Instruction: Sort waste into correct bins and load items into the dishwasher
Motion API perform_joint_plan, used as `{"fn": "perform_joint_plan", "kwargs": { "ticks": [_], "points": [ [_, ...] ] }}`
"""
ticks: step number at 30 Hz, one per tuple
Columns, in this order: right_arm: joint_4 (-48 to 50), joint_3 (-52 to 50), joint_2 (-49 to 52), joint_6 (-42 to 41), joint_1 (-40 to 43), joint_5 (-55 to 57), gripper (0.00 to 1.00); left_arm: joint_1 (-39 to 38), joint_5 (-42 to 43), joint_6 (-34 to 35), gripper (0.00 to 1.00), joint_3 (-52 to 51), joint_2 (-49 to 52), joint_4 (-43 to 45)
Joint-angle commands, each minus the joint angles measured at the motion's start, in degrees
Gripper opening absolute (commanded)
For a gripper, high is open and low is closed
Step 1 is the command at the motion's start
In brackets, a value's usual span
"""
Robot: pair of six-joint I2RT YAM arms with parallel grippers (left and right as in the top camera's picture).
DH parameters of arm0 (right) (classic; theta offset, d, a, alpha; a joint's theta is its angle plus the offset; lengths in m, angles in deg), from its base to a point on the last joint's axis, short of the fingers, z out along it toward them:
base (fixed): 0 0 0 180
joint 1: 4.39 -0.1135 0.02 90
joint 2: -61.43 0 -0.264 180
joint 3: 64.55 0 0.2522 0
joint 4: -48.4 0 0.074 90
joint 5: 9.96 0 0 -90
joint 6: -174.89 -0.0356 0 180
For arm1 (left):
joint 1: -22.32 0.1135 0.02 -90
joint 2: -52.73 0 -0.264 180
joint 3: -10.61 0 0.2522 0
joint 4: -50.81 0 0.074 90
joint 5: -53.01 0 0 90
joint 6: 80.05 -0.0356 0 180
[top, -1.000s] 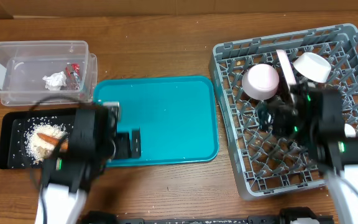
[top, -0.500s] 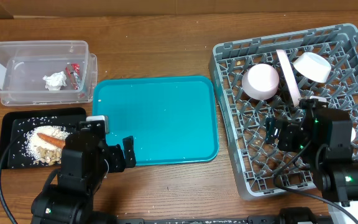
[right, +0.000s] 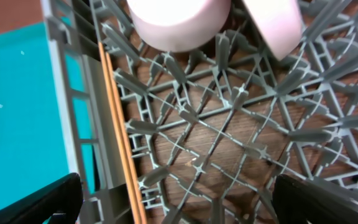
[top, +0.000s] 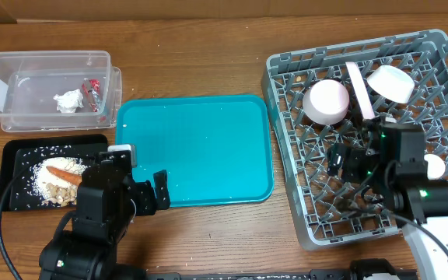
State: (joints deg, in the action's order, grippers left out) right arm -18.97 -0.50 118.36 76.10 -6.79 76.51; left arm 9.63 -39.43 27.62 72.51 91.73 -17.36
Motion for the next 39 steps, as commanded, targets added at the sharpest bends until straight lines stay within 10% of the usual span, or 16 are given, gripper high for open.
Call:
{"fn": "perform_joint_plan", "kwargs": {
  "ticks": [1, 21, 39],
  "points": [
    [0.22, -0.37, 2.60, 0.04, 0.00, 0.70, 1.00, -0.09, -0.96, 0.59, 1.00, -0.52, -0.02, 0.07],
    [1.18, -5.42, -25.00, 0.07, -0.15, 2.16, 1.00, -0.09, -0.96, 0.59, 1.00, -0.52, -0.02, 0.07],
    [33.07, -37.31, -53.53, 0.04, -0.28, -1.66, 1.00, -0.09, -0.96, 0.59, 1.00, -0.50, -0.02, 0.07]
  ]
}}
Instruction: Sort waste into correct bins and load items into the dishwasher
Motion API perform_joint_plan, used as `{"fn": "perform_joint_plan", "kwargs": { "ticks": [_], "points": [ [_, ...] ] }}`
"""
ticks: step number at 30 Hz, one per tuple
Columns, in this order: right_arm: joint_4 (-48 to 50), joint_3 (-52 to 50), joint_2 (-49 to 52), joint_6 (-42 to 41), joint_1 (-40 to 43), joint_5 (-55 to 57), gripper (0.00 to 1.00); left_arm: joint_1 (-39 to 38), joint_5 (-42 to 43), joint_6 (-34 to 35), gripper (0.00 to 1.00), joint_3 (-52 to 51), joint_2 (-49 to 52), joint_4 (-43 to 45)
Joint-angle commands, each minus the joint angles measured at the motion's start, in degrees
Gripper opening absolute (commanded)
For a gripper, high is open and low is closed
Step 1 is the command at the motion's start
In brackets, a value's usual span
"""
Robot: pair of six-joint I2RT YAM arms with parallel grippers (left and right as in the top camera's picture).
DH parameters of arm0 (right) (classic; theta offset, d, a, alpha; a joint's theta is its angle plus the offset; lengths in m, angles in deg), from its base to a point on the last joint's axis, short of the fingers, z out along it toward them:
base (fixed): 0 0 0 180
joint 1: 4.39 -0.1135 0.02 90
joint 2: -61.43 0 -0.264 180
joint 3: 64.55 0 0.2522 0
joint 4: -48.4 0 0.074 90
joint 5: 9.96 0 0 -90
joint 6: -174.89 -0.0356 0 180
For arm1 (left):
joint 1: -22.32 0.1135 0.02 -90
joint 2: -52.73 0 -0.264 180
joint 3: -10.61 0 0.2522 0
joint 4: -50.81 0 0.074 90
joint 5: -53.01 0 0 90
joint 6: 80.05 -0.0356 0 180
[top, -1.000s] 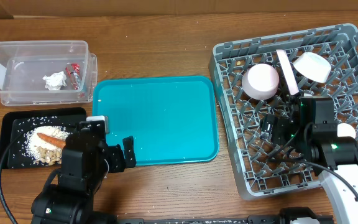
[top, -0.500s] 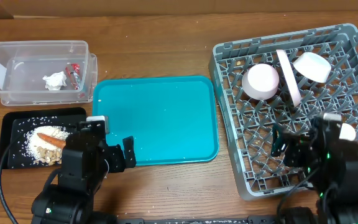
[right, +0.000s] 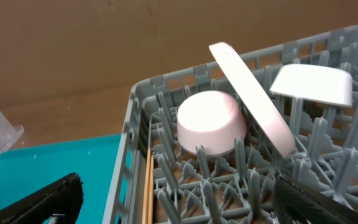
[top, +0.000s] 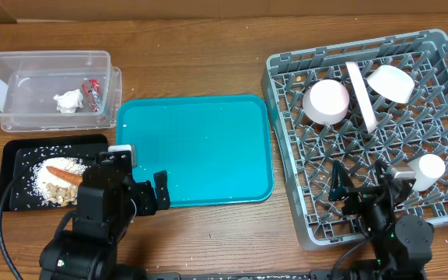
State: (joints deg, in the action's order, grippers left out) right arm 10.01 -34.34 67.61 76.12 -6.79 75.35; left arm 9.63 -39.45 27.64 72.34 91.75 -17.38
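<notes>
The grey dish rack (top: pixel 442 93) at the right holds an upturned pink bowl (top: pixel 327 102), a leaning white plate (top: pixel 362 95), a white bowl (top: pixel 390 82) and a white cup (top: pixel 426 168). In the right wrist view the pink bowl (right: pixel 211 121), the plate (right: pixel 250 99) and the white bowl (right: pixel 312 84) stand ahead, and wooden chopsticks (right: pixel 148 186) lie along the rack's left wall. My right gripper (top: pixel 362 185) (right: pixel 179 214) hangs open over the rack's front part, holding nothing. My left gripper (top: pixel 142 175) stands open at the teal tray's front left corner.
The teal tray (top: pixel 197 148) lies mid-table. A clear bin at the back left holds crumpled paper (top: pixel 69 100) and a red wrapper. A black tray (top: pixel 14 152) at the left carries rice and a carrot (top: pixel 62 173).
My right gripper was low over the rack's middle, looking straight down. It is now back toward the rack's front edge and tilted up across the rack, still open. The left arm has not moved.
</notes>
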Motion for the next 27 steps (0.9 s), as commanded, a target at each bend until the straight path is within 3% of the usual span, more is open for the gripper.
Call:
{"fn": "perform_joint_plan", "kwargs": {
  "ticks": [1, 10, 15, 27],
  "points": [
    [6.25, -4.70, -3.56, 0.02, -0.26, -0.44, 1.00, -0.09, -0.94, 0.57, 1.00, -0.35, -0.02, 0.09],
    [26.60, -16.06, -6.05, 1.79, -0.26, -0.39, 1.00, -0.09, -0.92, 0.57, 1.00, -0.35, -0.02, 0.09],
    [21.66, -16.02, -6.05, 10.34, -0.90, -2.29, 1.00, -0.09, -0.94, 0.57, 1.00, -0.35, -0.04, 0.09],
    [20.46, -16.00, -6.01, 10.71, -0.96, -2.47, 1.00, -0.09, -0.94, 0.57, 1.00, -0.35, -0.04, 0.09]
  ]
}}
